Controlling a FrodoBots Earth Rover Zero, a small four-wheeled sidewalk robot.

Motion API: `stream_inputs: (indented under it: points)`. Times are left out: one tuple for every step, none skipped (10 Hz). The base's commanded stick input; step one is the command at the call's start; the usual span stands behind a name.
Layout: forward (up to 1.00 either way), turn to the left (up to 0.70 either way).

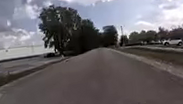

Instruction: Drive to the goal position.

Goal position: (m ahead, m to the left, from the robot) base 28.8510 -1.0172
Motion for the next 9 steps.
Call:
stream_inputs:
  points:
    - [0.70, 0.00]
    - [0.70, 0.00]
    - [0.70, -0.04]
    - [0.70, -0.35]
    - [0.70, -0.27]
    - [0.70, -0.08]
    - [0.70, 0.00]
    - [0.70, 0.00]
    - [0.70, 0.00]
